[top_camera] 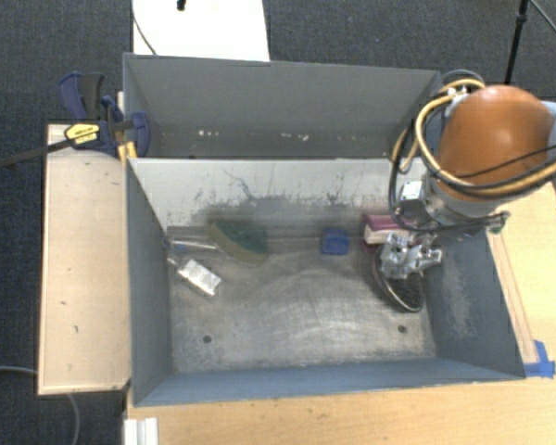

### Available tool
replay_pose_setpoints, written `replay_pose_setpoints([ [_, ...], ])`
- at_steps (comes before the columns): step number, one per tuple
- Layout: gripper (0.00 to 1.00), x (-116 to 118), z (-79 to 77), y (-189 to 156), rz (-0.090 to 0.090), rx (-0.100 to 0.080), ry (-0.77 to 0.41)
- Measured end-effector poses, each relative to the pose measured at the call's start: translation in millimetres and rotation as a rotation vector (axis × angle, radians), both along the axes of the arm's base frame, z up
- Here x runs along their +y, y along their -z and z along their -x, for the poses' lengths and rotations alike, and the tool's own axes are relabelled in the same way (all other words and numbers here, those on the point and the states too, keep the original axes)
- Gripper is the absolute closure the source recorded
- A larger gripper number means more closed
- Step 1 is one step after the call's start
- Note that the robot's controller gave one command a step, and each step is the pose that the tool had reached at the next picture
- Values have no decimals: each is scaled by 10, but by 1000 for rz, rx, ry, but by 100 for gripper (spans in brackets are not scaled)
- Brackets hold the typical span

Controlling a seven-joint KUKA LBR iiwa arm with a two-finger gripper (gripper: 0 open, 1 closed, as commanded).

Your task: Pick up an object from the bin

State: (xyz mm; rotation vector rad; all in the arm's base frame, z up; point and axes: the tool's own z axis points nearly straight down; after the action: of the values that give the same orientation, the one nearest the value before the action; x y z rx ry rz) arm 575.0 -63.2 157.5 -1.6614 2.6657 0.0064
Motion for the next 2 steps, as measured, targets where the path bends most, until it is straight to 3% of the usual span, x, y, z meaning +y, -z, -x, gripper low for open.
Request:
replay_pose_setpoints([
  [1,0,-15,0,-31,2,-2,5],
  [2,0,-344,-124,826,1,-2,-254],
])
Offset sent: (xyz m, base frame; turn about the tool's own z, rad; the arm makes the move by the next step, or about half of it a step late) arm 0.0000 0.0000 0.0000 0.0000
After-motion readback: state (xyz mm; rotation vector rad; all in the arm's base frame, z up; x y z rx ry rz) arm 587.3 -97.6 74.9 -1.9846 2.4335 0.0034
